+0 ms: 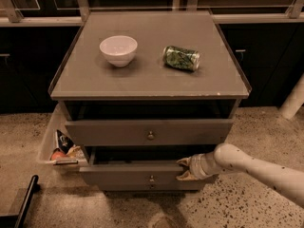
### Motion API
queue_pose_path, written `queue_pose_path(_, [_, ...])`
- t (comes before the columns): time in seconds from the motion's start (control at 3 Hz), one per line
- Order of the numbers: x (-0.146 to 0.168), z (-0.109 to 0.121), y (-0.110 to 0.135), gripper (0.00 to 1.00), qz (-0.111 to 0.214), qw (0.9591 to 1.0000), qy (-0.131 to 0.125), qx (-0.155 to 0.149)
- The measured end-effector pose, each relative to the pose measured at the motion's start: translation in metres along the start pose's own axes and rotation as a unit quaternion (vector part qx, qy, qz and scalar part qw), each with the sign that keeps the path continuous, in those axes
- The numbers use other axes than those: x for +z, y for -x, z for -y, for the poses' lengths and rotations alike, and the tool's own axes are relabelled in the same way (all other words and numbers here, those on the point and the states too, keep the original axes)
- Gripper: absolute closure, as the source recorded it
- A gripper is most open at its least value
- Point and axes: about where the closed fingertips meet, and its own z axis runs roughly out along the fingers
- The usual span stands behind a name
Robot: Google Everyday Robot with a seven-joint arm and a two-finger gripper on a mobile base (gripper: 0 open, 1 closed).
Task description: Open middle drawer
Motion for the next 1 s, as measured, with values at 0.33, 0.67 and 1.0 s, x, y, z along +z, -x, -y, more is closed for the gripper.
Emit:
queue_pose_path(0.33, [0.0, 0.0, 0.0, 0.62, 0.0, 1.0, 0.0, 0.0])
queue_pose_path(0.67, [0.0025, 0.0038, 0.0021, 0.39, 0.012, 0.9999, 0.005, 0.0])
queue_pose_path(1.0, [0.0, -0.0041, -0.0026, 0.39, 0.034, 0.9993, 0.011, 0.007])
